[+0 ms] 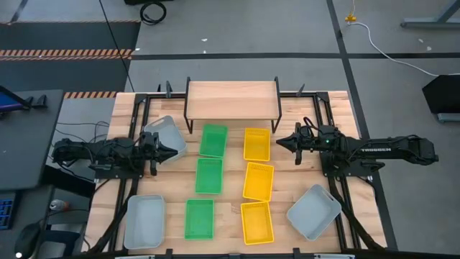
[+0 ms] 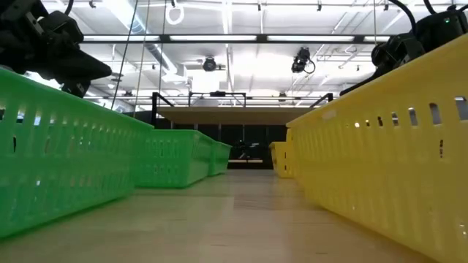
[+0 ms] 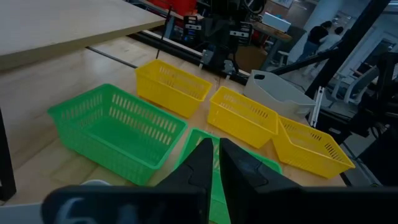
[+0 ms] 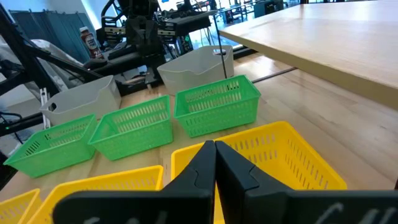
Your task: Stack baskets on shelf by color
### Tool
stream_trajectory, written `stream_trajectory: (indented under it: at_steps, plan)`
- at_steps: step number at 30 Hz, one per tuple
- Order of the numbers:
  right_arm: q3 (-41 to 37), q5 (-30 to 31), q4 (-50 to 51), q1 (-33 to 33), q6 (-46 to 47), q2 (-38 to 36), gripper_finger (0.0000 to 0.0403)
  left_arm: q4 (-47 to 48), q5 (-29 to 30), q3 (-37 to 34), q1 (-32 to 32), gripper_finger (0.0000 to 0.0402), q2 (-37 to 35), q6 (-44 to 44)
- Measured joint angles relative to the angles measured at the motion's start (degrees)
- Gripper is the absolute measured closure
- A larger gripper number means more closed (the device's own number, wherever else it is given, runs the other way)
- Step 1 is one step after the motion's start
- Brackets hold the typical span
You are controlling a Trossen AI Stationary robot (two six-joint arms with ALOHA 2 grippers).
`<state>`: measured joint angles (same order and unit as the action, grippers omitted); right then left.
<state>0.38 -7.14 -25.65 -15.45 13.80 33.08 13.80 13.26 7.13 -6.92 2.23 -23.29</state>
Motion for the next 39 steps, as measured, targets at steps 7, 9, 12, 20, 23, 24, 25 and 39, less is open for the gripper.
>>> stream_trajectory:
  at_steps: [7,9,12,20,23,24,25,39]
  plan:
    - [0.0,0.0,0.0,0.0,0.0,0.0,0.0391,0.0,0.0,0.0,0.0,0.0374,0.0,0.0]
    - [0.0,0.0,0.0,0.0,0.0,0.0,0.0391,0.0,0.0,0.0,0.0,0.0373,0.0,0.0]
    - [0.0,0.0,0.0,0.0,0.0,0.0,0.0391,0.0,0.0,0.0,0.0,0.0369,0.0,0.0]
    - [0.0,0.0,0.0,0.0,0.0,0.0,0.0391,0.0,0.0,0.0,0.0,0.0368,0.0,0.0]
    - [0.0,0.0,0.0,0.0,0.0,0.0,0.0391,0.0,0.0,0.0,0.0,0.0372,0.0,0.0]
    - [0.0,0.0,0.0,0.0,0.0,0.0,0.0391,0.0,0.0,0.0,0.0,0.0373,0.0,0.0]
    - [0.0,0.0,0.0,0.0,0.0,0.0,0.0391,0.0,0.0,0.0,0.0,0.0373,0.0,0.0]
    - [0.0,0.0,0.0,0.0,0.0,0.0,0.0391,-4.1,-0.4,-0.1,0.0,0.0368,0.0,-16.3]
